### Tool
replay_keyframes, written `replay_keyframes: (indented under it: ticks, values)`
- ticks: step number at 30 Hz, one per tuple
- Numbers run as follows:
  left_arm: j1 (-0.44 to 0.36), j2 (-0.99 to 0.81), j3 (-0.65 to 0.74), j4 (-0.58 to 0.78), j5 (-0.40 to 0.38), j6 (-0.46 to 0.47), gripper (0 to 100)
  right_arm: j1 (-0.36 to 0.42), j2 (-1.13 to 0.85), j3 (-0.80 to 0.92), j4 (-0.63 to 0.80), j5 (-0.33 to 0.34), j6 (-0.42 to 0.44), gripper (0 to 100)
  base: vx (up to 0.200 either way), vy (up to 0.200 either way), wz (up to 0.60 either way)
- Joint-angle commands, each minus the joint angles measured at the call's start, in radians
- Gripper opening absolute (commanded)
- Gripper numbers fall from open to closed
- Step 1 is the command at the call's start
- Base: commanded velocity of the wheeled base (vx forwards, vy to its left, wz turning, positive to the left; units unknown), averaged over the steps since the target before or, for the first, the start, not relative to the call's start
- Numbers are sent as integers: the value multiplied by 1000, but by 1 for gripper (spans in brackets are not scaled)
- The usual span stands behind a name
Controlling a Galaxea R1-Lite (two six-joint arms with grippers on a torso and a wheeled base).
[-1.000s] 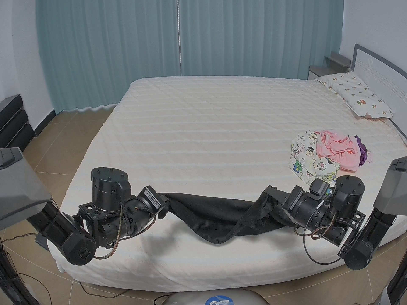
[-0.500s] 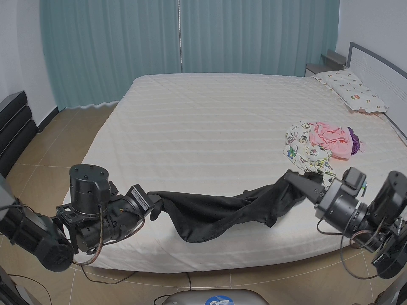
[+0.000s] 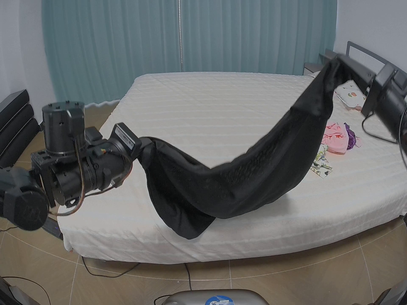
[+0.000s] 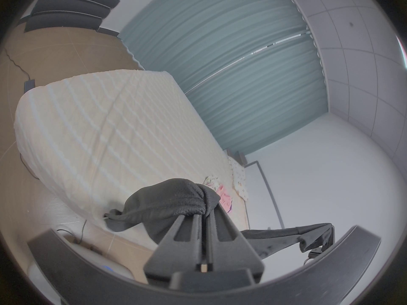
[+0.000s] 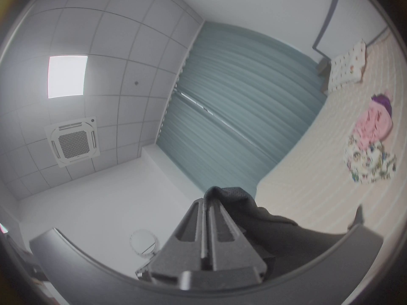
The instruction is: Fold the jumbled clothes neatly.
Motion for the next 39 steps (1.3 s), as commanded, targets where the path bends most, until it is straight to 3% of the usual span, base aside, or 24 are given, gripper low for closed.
replay_keyframes:
  ticks: [1,11,29,39]
  values:
    - [63,82,-353,220,-1,-66,0,-200,143,-440,300,14,5,0,0,0,0]
    - [121,332,-557,268,-10,-73,0,-236,495,-647,306,-75,-7,0,180,0,0]
    - [133,654,-747,266,-10,-73,0,-199,845,-636,116,-104,-21,0,200,0,0]
    - [173,766,-815,266,-10,-73,0,-188,986,-644,74,-130,-64,0,0,0,0]
